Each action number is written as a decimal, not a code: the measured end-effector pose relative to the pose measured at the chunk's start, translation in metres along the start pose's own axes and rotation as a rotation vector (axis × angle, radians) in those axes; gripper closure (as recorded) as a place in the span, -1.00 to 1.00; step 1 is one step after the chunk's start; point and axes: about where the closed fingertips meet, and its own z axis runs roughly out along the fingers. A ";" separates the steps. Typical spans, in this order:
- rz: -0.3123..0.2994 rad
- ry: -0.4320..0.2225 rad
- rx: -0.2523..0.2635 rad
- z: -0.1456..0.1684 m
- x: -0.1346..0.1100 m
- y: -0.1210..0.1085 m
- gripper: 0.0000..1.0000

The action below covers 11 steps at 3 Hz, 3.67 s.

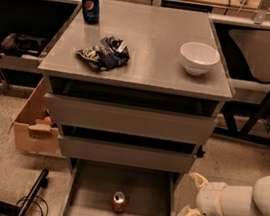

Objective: Pick coke can from bottom drawer and place on counter

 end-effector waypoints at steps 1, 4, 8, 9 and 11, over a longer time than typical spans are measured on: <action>0.006 -0.012 0.041 0.004 0.000 -0.012 -1.00; -0.020 -0.178 0.062 0.069 0.002 -0.068 -1.00; -0.075 -0.562 -0.140 0.214 0.084 -0.117 -1.00; -0.082 -0.583 -0.184 0.213 0.083 -0.107 -1.00; -0.109 -0.512 -0.217 0.306 0.102 -0.100 -1.00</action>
Offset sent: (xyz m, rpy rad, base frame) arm 0.0120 -0.0038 -0.0050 -0.0035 -0.0288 -0.0351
